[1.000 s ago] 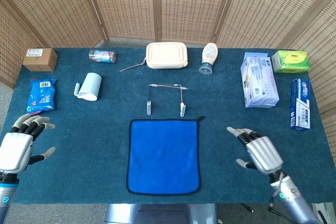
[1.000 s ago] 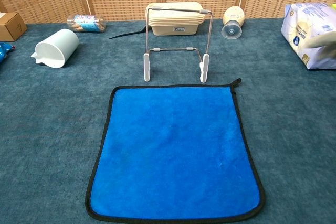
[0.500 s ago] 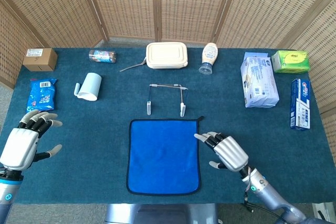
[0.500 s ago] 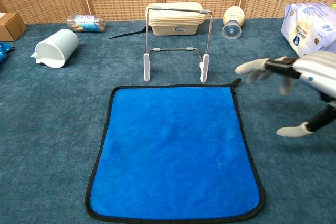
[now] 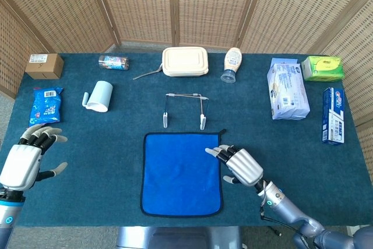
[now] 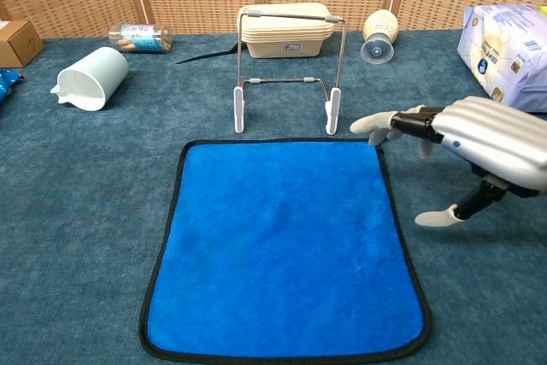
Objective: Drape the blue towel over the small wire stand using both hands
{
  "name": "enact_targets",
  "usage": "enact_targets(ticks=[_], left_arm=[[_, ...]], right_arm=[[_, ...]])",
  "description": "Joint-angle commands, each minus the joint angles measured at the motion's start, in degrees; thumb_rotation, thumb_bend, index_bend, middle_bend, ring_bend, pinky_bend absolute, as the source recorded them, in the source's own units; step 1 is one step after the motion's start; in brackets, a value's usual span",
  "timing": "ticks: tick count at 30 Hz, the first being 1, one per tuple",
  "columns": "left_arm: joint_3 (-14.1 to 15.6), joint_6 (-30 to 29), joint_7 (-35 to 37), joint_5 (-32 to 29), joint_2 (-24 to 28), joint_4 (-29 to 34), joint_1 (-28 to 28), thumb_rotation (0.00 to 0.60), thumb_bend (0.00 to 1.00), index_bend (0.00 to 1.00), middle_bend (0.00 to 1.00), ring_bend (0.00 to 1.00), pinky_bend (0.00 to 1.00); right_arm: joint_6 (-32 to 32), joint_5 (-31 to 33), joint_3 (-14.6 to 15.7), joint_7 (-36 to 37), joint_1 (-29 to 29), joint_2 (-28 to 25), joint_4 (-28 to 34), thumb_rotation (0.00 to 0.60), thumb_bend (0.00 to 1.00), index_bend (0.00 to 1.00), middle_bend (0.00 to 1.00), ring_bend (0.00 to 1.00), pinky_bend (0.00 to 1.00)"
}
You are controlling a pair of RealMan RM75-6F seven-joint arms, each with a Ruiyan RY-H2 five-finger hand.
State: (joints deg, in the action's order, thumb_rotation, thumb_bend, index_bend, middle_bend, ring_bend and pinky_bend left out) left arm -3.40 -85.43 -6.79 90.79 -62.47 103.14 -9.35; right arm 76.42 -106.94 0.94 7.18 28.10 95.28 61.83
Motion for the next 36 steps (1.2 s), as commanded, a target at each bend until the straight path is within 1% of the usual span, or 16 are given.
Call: enact_targets(ticks=[1, 10, 25, 36], left_arm=[[0.11, 0.09, 0.04, -0.14, -0.07, -0.07, 0.06, 0.6, 0.15, 0.37, 0.31, 0.26, 0.16], [0.16, -0.06, 0.03, -0.24, -0.24, -0.19, 0.14, 0.6, 0.15, 0.37, 0.31, 0.26, 0.16], [0.32, -0.42, 0.62, -0.55, -0.51, -0.89, 0.51, 0.6, 0.15, 0.37, 0.31, 0.26, 0.16], [0.46, -0.52, 0.92, -0.67, -0.84, -1.32, 0.7, 0.6, 0.15, 0.37, 0.31, 0.26, 0.16]], right_arm=[[1.12, -0.53, 0.74, 1.38, 0.67, 1.93, -2.8, 0.6, 0.1, 0.15, 0.27, 0.27, 0.46], [0.98, -0.38, 2.12, 4.28, 2.36, 5.86, -8.99, 0.6, 0.09, 0.15, 0.27, 0.27, 0.46], [1.18, 1.16, 2.79, 6.52, 4.06, 8.46, -14.25, 0.6, 0.08, 0.15, 0.27, 0.27, 0.46], [1.08, 1.5, 3.87, 7.46, 4.94, 8.87, -16.51, 0.6, 0.07, 0.15, 0.27, 0.27, 0.46]])
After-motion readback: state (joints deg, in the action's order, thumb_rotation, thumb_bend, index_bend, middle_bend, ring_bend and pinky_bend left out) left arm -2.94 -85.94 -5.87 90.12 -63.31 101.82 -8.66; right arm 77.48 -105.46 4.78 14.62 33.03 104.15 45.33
